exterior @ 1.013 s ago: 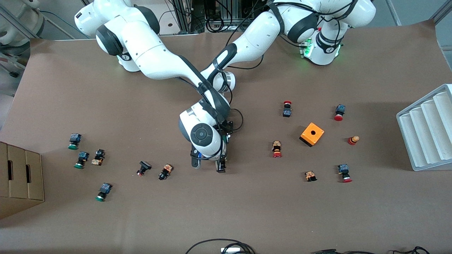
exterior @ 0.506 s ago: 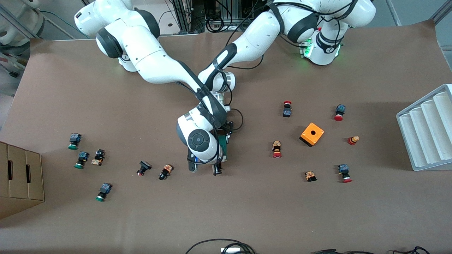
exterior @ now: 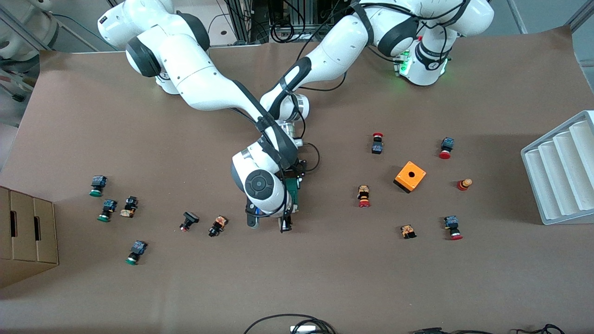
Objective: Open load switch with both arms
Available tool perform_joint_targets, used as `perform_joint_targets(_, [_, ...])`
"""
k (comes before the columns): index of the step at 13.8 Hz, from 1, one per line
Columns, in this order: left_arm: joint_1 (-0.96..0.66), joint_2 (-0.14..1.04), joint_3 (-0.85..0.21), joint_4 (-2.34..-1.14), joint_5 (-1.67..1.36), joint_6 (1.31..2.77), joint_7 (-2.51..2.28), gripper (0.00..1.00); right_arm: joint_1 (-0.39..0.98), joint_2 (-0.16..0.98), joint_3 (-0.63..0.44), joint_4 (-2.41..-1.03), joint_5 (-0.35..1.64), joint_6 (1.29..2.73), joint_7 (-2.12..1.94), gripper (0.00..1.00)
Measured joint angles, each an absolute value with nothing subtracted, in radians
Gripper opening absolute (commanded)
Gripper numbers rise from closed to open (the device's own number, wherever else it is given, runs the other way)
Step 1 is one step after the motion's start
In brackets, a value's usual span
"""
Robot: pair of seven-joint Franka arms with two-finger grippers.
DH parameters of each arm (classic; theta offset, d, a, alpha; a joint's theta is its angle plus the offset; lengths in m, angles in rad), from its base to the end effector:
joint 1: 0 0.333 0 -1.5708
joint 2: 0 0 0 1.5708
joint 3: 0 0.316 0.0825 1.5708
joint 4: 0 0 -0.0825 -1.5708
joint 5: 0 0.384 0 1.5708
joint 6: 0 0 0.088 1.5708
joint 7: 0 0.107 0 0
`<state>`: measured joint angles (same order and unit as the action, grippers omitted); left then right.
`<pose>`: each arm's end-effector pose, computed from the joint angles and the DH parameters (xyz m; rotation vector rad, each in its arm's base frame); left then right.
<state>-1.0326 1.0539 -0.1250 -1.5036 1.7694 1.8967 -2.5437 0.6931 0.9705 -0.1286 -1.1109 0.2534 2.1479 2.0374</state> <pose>0.3455 -0.5801 0.0486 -2.4422 -0.1799 -1.8691 0.6339 0.4522 0.2305 -2.1763 2.1189 0.1363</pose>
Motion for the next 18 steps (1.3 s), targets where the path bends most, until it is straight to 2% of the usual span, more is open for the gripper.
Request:
perform_joint_targets(13, [-1.033, 1.054, -0.125, -1.504, 1.771, 1.895, -2.543, 0.5, 0.684, 0.995, -0.121, -1.077, 0.255, 2.101, 2.038, 0.63])
perform_joint_targets(18, [-1.033, 1.054, -0.125, -1.504, 1.771, 1.895, -2.543, 0.5, 0.669, 1.017, -0.121, -1.034, 0.335, 2.059, 2.038, 0.63])
